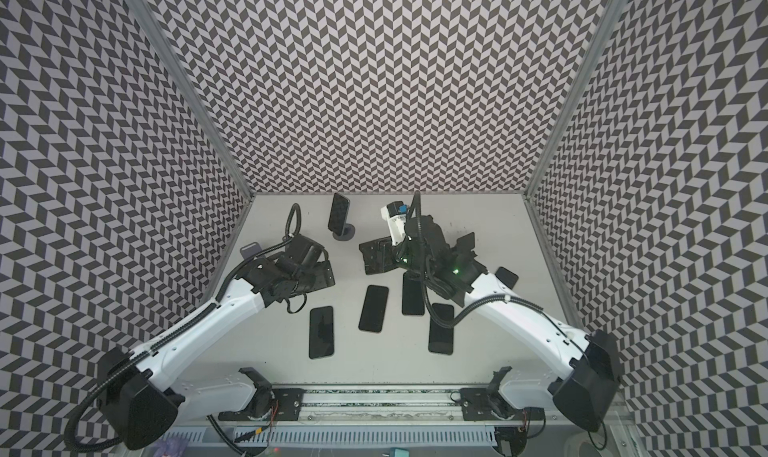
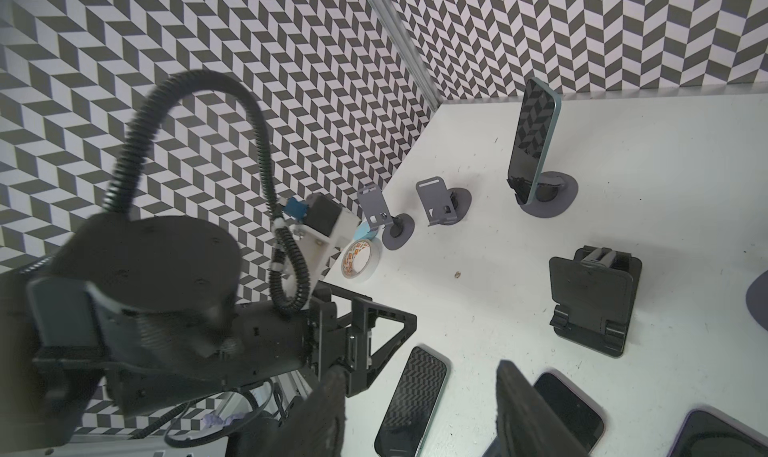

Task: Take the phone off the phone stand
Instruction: 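Raise both grippers and move them back toward the far stands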

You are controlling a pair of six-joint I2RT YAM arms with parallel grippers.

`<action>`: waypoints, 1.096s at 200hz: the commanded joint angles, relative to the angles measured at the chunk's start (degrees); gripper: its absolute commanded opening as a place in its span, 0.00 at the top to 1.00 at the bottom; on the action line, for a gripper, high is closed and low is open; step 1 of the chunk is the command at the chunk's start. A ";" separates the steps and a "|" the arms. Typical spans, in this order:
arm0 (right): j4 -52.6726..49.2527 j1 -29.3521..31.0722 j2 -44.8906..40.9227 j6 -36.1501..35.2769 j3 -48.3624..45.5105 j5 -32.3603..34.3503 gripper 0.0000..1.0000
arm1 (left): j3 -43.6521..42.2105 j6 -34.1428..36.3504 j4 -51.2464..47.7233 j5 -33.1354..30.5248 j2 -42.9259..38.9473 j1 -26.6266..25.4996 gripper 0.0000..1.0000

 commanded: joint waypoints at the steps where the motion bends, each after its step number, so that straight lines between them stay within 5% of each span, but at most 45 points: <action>1: -0.27 -0.22 2.05 0.45 3.56 0.76 0.44 | 3.80 4.57 -1.01 -3.84 -1.67 2.33 0.13; 67: 0.62 -0.22 7.93 -1.02 12.50 4.04 0.48 | 12.00 20.47 15.32 3.19 0.23 15.39 0.23; 156: 7.29 -0.74 26.79 4.18 24.51 6.68 0.54 | 18.29 17.70 30.82 17.41 19.84 25.34 0.56; 189: 7.05 -0.74 34.90 5.68 29.70 6.04 0.55 | 19.70 14.89 35.97 23.77 26.77 29.95 0.80; 219: 6.77 -0.82 41.64 7.39 35.99 5.16 0.55 | 27.26 14.65 32.93 25.63 35.52 30.98 0.82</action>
